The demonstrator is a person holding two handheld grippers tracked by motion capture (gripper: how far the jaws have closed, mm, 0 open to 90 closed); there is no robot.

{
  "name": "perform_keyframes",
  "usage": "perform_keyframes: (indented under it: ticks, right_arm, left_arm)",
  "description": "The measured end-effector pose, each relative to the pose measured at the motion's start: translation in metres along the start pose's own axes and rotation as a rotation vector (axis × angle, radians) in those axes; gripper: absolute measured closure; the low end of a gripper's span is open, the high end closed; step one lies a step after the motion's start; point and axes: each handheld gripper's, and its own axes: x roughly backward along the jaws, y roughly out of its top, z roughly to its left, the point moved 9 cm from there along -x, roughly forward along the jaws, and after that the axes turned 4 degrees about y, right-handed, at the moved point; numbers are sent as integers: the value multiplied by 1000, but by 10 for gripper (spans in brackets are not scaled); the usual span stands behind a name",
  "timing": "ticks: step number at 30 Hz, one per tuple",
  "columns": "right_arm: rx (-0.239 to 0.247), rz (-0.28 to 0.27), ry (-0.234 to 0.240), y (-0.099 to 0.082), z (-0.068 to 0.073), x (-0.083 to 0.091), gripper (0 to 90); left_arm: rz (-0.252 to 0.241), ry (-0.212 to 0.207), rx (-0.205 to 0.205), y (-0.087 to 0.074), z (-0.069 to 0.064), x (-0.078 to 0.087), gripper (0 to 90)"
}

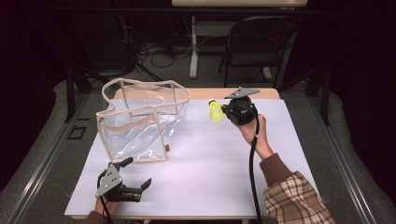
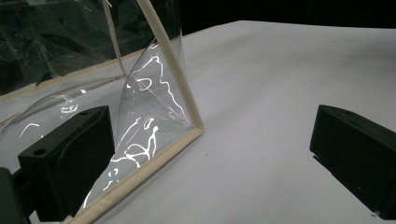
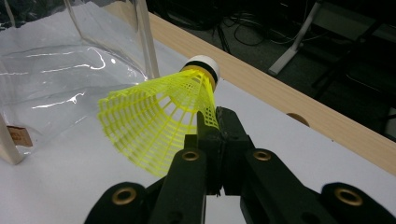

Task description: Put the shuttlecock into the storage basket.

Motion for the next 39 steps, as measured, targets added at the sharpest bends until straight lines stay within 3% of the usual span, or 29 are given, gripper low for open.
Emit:
perform_keyframes:
  ticks: [39]
  right_arm:
    - [-7, -42, 12, 36, 2, 0, 900]
  left_arm:
    - [-1, 0, 3, 0, 0, 0, 0]
